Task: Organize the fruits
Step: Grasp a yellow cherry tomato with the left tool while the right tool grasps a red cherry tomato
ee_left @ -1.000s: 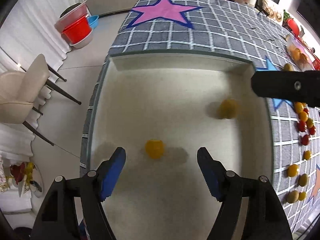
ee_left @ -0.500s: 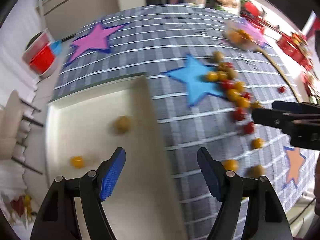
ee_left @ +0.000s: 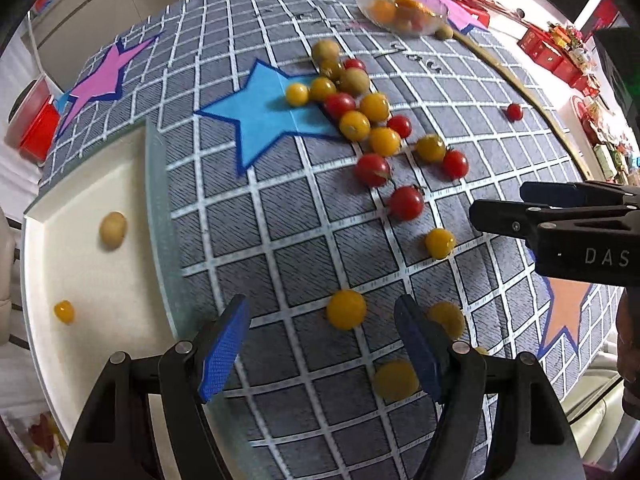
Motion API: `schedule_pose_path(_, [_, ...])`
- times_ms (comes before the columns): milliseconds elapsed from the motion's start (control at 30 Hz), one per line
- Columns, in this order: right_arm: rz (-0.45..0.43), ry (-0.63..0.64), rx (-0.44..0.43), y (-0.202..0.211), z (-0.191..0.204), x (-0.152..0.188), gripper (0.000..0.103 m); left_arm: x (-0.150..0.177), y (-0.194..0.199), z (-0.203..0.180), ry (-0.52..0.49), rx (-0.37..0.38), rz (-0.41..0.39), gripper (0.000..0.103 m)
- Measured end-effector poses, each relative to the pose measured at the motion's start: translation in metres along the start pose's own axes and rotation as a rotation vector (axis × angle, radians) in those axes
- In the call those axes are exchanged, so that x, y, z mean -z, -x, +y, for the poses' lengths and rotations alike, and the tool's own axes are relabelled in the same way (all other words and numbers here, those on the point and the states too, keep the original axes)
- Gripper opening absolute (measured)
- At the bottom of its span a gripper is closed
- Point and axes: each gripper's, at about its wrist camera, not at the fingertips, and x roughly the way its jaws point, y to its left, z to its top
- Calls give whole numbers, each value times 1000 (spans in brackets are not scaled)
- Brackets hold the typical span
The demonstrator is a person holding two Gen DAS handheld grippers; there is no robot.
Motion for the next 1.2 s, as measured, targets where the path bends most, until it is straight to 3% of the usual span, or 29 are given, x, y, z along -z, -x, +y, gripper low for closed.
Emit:
schedule_pose_path(533, [-42,87,32,-20,14,-25,64,1,-25,-6,16,-51,33,74])
schedule_pose_path(600, [-46,95,39,-20,14,-26,61,5,-26,-9,14,-42,28,62])
schedule_pose_path(733, [-50,104,53,-22,17,-29,55,5,-22,-17,-8,-35,24,50])
schedule_pose_path(800, [-49,106,60,-24,19,-31,52,1,-22,-19,-9,-32,20,36])
schedule_pose_path(900, [-49,108,72,-26,23,-34,49,-2,-19,-21,-4,-30,16,24])
schedule_pose_path(1000, [-54,113,79,-25,22,-34,38,-5,-13,-18,21,-3,16,24])
schedule_pose_path(1067, [-54,108,72,-24,20,-32,21,-5,-11,-15,41,13,16,24])
schedule_pose_path(1200, [-49,39,21,-20,10,-27,22,-7,-4,-11,72,42,11,24])
